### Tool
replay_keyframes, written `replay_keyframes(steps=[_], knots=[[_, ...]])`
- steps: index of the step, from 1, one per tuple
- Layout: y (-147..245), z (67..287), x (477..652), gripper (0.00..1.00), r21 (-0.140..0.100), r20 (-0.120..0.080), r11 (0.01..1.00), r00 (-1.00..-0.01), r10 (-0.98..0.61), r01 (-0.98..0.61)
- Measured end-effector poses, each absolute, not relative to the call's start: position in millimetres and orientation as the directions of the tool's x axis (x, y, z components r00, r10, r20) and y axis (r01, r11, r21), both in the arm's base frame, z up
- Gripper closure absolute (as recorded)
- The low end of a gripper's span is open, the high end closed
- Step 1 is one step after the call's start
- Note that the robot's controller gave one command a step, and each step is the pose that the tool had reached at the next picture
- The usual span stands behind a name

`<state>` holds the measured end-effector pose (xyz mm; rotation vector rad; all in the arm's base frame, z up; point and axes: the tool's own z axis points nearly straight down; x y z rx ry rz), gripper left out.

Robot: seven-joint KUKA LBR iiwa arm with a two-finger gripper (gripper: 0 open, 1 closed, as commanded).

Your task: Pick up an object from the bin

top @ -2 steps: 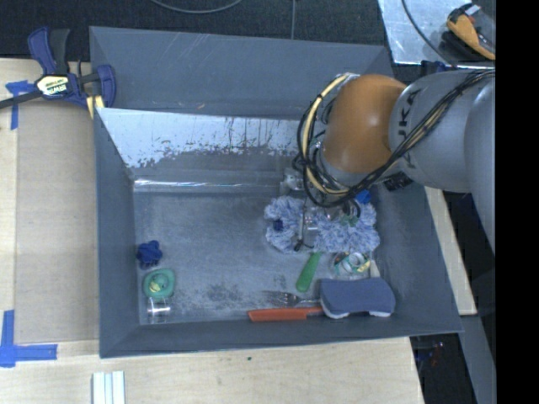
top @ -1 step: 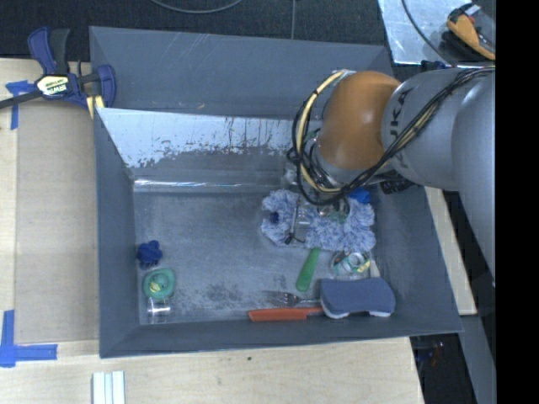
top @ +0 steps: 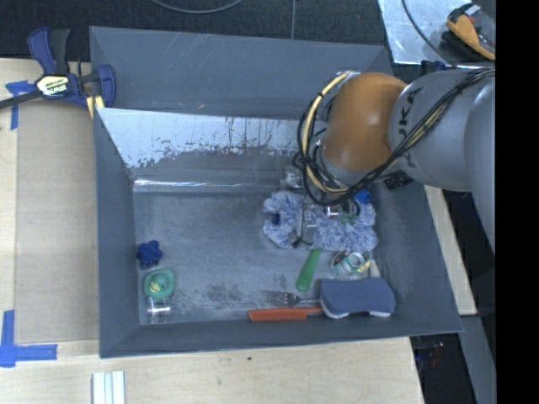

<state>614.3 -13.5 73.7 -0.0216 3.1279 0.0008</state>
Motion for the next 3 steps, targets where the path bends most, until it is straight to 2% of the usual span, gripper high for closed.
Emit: replay_keyframes(steps=[1,2,3], knots=[[-27.9,72.2,615.3,0.00,-0.005,-0.021,0.962,-0.962,-0.272,-0.272],[-14.4,75.4,616.2,1.00,0.000,-0.021,1.000,-0.999,-0.025,-0.025],[-14.4,75.4,616.2,1.00,0.000,-0.021,1.000,-0.999,-0.025,-0.025]])
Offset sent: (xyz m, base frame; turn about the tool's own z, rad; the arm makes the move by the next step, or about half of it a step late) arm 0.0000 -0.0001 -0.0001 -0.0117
